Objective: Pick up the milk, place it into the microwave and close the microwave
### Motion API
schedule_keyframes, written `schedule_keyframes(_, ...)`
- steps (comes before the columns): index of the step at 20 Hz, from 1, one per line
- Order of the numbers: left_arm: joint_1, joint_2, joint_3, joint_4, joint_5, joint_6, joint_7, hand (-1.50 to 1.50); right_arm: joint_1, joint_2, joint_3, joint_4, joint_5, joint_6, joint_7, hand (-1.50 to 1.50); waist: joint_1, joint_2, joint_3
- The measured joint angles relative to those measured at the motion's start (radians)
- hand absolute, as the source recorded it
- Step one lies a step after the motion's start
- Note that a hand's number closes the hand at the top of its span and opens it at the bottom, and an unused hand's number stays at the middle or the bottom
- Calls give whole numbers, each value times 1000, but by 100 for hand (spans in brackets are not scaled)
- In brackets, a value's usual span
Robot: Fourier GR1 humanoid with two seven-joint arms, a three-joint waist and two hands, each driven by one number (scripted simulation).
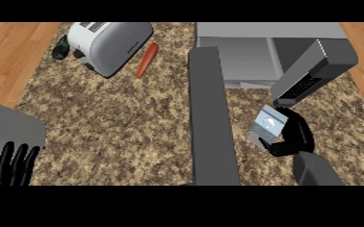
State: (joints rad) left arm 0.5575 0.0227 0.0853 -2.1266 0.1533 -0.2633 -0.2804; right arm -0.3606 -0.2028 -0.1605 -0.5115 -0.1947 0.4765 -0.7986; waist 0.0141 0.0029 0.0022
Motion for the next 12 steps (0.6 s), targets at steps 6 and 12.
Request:
schedule_keyframes(6,19,-5,20,-2,8,-15,-13,-150,38,26,13,-73,28,-138,-60,150,-6,-3,-2)
schedule_keyframes(12,39,-9,34,0,12,-21,-28,-150,166,81,94,-346,45,-192,13,150,-16,-7,-3)
